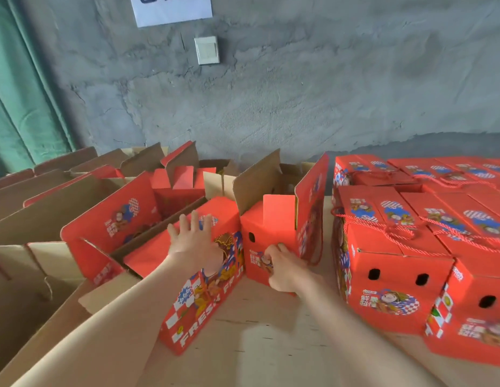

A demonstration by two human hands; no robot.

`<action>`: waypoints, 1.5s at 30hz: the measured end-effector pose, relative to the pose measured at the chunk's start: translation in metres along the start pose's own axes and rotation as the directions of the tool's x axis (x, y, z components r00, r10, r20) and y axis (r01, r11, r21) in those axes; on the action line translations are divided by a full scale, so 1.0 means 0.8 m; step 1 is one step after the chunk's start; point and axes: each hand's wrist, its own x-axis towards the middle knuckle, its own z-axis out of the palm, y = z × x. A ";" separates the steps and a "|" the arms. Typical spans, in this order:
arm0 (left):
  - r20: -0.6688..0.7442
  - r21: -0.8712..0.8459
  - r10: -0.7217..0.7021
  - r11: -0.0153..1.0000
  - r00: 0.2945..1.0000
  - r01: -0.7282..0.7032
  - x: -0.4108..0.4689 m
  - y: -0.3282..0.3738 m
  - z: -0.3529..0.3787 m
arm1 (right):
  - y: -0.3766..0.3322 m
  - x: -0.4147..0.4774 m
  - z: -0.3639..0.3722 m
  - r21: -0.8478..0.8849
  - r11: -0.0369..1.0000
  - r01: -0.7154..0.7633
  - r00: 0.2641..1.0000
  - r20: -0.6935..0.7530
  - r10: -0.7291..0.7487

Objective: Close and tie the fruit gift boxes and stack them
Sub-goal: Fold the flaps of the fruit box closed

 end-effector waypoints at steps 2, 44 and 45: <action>-0.102 0.003 0.089 0.996 0.991 -0.089 -0.010 -0.003 0.004 | -0.015 -0.017 0.005 -0.012 1.000 0.008 1.000 0.017 -0.008; -0.159 -0.378 0.587 0.707 0.794 -0.598 -0.355 0.007 -0.133 | 0.001 -0.500 -0.070 0.620 0.756 -0.210 0.806 -0.328 0.492; -0.140 -0.419 0.602 0.683 0.786 -0.598 -0.360 -0.003 -0.128 | 0.004 -0.500 -0.070 0.611 0.766 -0.201 0.812 -0.333 0.479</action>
